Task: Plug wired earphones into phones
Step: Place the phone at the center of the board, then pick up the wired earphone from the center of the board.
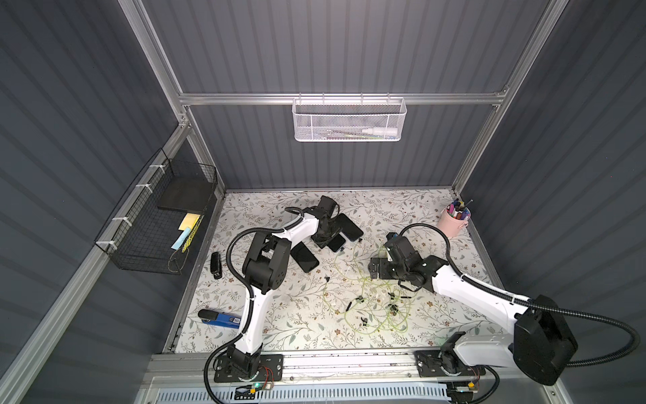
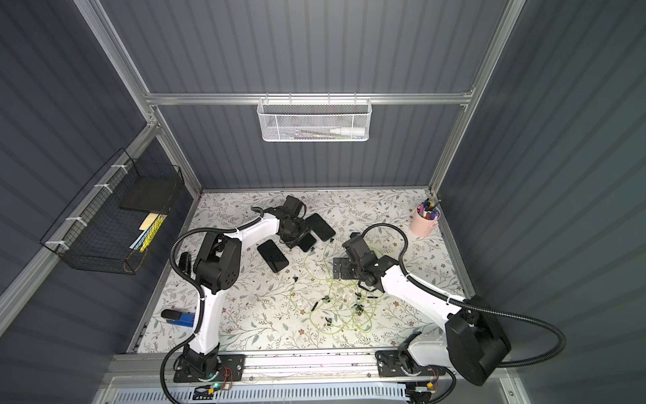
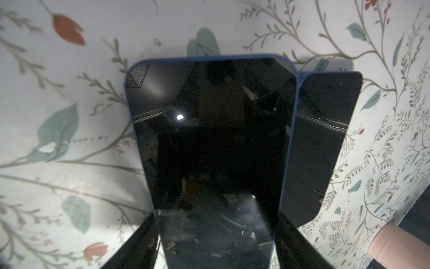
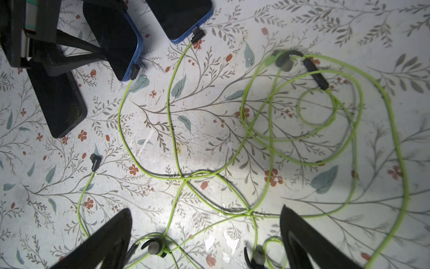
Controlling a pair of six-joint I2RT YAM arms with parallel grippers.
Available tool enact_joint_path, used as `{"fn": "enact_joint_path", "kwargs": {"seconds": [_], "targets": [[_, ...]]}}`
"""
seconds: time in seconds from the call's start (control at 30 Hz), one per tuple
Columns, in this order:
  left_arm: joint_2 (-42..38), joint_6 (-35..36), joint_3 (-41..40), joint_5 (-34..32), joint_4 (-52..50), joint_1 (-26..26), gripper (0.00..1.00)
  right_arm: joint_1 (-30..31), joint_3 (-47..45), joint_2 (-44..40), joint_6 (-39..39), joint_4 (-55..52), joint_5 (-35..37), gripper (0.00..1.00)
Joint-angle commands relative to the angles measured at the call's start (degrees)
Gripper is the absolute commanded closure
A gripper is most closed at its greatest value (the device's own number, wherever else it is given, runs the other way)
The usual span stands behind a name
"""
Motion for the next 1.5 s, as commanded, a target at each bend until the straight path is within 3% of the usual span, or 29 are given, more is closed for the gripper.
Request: {"fn": "enact_joint_path", "kwargs": {"seconds": [0.0,0.13,0.3,0.43,0.6,0.7,0.83,0.87,1.13,1.47], "targets": [[1.2,1.0,-1.8,0.7,2.3,-0.2,0.16,-0.1,3.5,-1.4,-1.1,-7.9,1.4,0.01],[1.7,2.7,-2.5,1.9,3.1,-0.1,0.08,-0.2,3.5,-2.8,2.9,-10.3,-0.6,0.01],[-1.0,4.4,-5.0,3.4,4.5,0.2,0.06,0.3,3.5,-4.6,7.4,-13.6,-2.4,0.01],[-10.6,9.6,-9.1,-1.0,5.7,0.3,0.05,2.9,6.4,-1.5,11.0,-16.8,-2.8,0.02],[-27.0,16.7,-18.0,-3.7,6.1,2.6,0.07,9.5,14.3,9.1,13.8,-17.4,-0.7,0.13],[-35.8,19.4,-26.6,0.2,7.4,6.2,0.11,13.1,20.9,17.8,14.2,-15.9,-1.2,0.26],[-43.9,20.7,-35.3,7.9,8.5,11.3,0.15,17.6,28.8,28.5,17.2,-13.1,-1.0,0.62],[-45.2,21.0,-37.2,10.0,8.9,12.7,0.16,18.5,30.7,31.0,18.1,-13.1,-0.9,0.66],[-48.4,20.7,-47.0,23.9,11.8,23.7,0.22,22.4,44.5,45.0,18.2,-18.6,0.8,0.62],[-52.3,20.3,-51.8,22.5,12.1,24.5,0.25,22.7,45.7,47.5,18.6,-22.7,1.3,0.63]]}}
